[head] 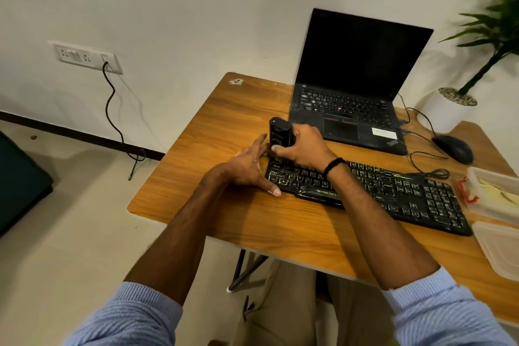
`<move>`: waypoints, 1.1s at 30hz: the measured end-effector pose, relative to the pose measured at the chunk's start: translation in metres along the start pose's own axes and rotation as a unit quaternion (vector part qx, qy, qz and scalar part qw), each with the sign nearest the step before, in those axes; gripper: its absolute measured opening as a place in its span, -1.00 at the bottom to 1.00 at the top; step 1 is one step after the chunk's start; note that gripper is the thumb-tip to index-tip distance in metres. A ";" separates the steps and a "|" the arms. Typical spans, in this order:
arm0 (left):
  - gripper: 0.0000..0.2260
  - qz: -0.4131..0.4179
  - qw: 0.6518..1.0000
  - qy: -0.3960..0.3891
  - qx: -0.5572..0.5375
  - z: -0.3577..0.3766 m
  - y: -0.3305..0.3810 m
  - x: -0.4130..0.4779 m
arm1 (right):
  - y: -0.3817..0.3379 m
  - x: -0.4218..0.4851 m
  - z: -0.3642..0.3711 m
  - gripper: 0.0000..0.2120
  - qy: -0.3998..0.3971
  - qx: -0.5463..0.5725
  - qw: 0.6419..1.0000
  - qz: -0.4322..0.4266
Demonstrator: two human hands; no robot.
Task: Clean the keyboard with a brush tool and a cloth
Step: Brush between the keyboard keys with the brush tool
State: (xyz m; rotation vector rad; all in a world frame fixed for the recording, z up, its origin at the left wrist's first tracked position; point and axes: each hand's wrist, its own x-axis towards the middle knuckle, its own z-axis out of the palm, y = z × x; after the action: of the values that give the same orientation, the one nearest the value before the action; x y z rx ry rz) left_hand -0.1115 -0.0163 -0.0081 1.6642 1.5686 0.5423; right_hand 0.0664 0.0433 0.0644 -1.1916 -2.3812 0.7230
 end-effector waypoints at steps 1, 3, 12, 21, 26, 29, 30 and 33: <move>0.49 -0.004 1.000 -0.006 0.001 0.000 0.000 0.000 | 0.001 0.000 0.001 -0.69 0.034 -0.005 0.999 0.013; 0.48 -0.011 1.000 -0.002 0.005 0.001 0.000 -0.001 | 0.004 -0.002 0.001 -0.68 0.012 0.017 1.000 0.018; 0.45 -0.016 1.000 0.016 -0.002 0.004 -0.001 0.000 | 0.010 -0.016 0.003 -0.75 -0.025 0.059 0.998 -0.011; 0.28 -0.027 0.998 0.013 0.051 0.003 0.002 -0.002 | 0.037 -0.022 -0.007 -0.53 -0.076 0.091 0.993 -0.008; -0.10 -0.015 0.998 0.010 0.056 0.004 0.001 0.000 | 0.019 -0.029 0.015 -0.64 -0.063 0.099 0.993 -0.018; -0.18 0.008 0.999 0.022 0.038 0.005 0.000 0.000 | 0.008 -0.027 0.021 -0.69 -0.057 0.074 0.995 -0.030; -0.14 0.000 0.998 0.022 0.052 0.005 0.003 -0.002 | 0.011 -0.027 0.014 -0.69 -0.064 0.076 0.995 -0.024; 0.09 -0.019 0.997 0.013 0.076 0.001 0.007 -0.005 | 0.029 -0.033 -0.011 -0.65 -0.087 0.072 0.994 -0.002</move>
State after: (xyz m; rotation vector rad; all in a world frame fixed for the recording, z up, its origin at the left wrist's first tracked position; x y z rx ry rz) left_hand -0.1070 -0.0208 -0.0026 1.7426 1.6933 0.4358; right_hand 0.1087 0.0344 0.0521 -1.1045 -2.4189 1.0171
